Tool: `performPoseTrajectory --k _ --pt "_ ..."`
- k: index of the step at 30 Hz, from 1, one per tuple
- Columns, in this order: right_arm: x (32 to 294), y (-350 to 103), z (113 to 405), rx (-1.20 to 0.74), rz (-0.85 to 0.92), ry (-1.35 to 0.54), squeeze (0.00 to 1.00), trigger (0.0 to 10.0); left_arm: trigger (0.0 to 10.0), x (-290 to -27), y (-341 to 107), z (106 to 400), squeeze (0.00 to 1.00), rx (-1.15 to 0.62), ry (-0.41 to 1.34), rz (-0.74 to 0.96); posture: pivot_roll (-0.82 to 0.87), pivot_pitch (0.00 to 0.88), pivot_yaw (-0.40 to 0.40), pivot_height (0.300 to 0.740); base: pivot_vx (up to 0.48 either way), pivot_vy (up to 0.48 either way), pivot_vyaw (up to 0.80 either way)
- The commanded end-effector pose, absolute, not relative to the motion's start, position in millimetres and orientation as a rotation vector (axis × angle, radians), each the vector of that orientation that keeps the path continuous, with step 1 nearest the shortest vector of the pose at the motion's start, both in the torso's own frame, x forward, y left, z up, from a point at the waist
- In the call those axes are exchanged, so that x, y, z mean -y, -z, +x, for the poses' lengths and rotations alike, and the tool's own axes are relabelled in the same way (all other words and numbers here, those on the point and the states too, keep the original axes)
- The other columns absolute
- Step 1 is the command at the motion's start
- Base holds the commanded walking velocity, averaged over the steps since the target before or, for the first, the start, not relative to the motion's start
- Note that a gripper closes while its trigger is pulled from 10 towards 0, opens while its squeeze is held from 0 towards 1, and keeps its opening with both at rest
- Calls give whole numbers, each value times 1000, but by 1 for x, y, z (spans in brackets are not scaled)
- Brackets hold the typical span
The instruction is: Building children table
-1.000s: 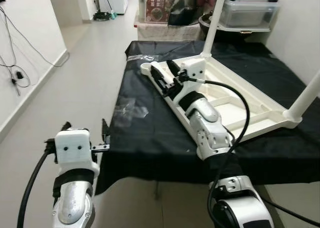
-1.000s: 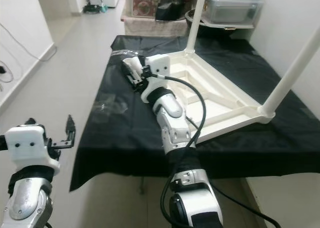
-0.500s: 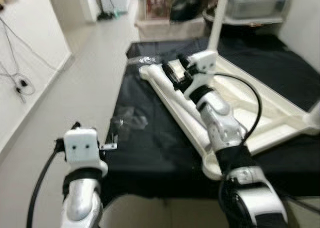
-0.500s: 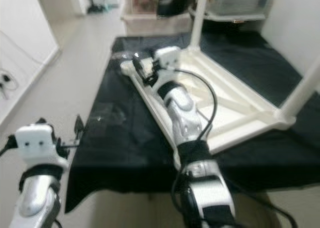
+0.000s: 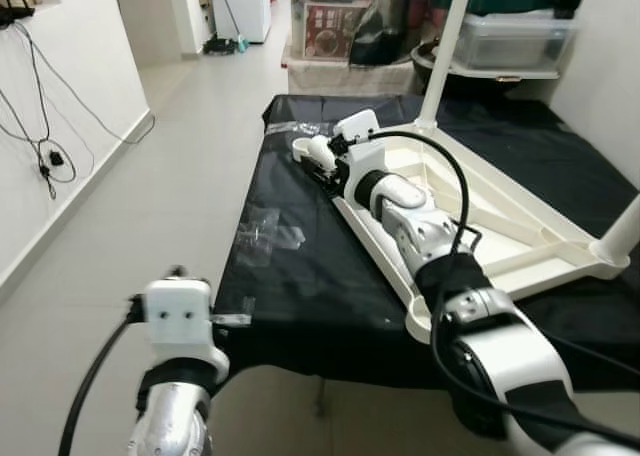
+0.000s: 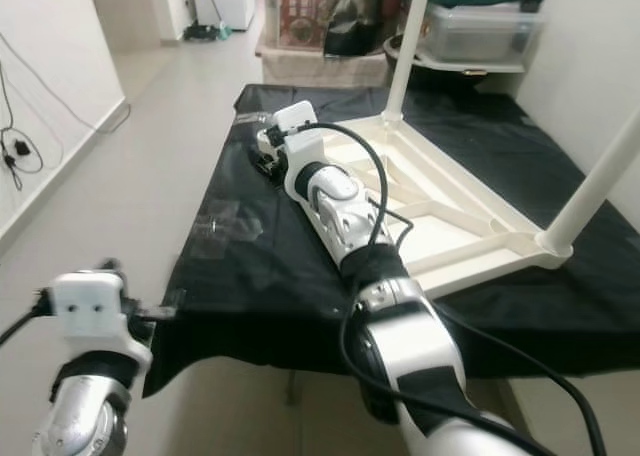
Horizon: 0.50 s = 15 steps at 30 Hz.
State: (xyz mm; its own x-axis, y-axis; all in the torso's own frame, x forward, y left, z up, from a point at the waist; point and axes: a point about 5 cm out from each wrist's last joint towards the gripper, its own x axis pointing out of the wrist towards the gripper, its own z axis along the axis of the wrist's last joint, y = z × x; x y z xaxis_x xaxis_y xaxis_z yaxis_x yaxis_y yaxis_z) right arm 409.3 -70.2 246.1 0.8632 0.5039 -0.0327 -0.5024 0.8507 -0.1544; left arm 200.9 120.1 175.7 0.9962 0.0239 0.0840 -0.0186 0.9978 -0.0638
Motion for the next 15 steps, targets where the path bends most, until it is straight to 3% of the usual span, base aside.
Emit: performPoseTrajectory --k 1,4,15 --pt "68 -247 412 -19 -140 -510 0 10000 10000 -114 -174 198 0 66 4 -90 -40 146 -49 740 0 0 0" --pt "54 -251 415 -15 -208 -484 0 10000 10000 -101 -174 187 0 39 50 -107 -33 197 -63 740 0 0 0" --pt "53 -242 419 -138 -229 -348 0 10000 10000 -87 -179 168 0 16 100 -167 -28 310 -81 740 0 0 0"
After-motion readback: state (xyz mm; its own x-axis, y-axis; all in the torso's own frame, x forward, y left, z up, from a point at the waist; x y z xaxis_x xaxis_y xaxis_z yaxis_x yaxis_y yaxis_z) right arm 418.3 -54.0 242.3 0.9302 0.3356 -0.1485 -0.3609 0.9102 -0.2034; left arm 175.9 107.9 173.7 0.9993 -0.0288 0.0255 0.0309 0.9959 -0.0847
